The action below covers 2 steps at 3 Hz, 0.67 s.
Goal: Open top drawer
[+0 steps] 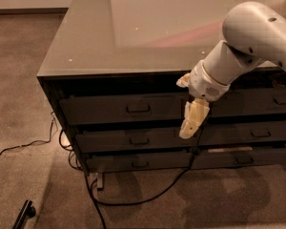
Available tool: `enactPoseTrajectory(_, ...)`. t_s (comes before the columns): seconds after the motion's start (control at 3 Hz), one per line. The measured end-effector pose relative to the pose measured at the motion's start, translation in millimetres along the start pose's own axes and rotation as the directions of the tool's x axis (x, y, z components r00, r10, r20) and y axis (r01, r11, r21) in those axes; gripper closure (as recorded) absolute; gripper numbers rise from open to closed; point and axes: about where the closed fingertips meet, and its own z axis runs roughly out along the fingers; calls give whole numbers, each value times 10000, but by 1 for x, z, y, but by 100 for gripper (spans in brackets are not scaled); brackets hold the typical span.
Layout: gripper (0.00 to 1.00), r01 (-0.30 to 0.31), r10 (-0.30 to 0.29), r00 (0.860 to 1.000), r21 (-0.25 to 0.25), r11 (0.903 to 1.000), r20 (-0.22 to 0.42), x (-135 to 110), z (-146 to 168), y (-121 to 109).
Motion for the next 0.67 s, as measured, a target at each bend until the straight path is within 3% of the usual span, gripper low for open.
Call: enactPoseTrajectory(0.67,0,878,-887,9950,-217,9959,-463,-13,50,-40)
